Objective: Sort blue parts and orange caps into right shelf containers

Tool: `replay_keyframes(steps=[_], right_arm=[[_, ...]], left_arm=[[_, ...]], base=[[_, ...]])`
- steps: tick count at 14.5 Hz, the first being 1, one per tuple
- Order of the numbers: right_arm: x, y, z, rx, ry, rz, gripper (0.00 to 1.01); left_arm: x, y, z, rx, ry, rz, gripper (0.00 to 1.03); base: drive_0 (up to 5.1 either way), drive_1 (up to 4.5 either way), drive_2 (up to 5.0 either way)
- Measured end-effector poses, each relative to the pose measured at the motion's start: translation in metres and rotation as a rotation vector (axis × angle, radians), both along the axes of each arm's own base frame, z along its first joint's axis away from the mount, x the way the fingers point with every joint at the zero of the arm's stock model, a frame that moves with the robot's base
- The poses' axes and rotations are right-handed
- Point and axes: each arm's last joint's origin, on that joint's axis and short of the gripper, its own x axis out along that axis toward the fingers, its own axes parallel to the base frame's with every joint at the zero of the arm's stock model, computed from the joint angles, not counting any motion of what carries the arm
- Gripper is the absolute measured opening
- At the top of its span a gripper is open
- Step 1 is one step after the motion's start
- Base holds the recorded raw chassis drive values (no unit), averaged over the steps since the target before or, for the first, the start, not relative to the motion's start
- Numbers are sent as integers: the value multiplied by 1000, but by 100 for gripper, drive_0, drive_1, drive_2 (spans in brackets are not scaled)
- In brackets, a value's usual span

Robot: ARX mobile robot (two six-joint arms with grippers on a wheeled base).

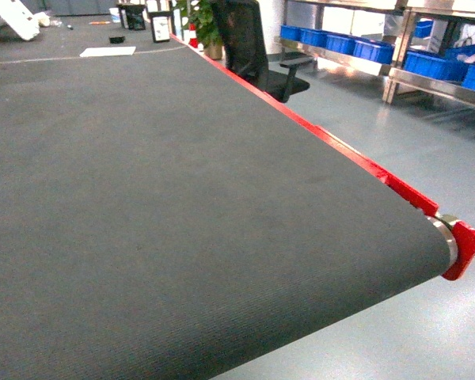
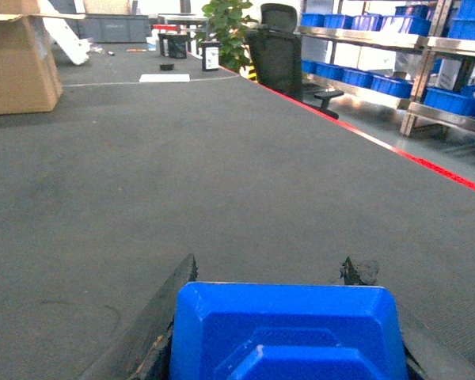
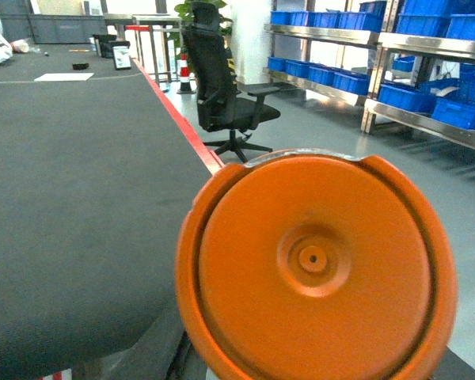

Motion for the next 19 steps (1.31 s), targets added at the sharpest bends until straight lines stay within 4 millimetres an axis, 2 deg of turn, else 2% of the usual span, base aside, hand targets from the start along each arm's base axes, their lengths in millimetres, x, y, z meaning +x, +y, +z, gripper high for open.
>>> replay_keyframes(steps=[19], right_arm=[[0,0,0,0,0,0,41]], left_arm=[[0,0,0,0,0,0,44]], base=[[-167,-167,-167]])
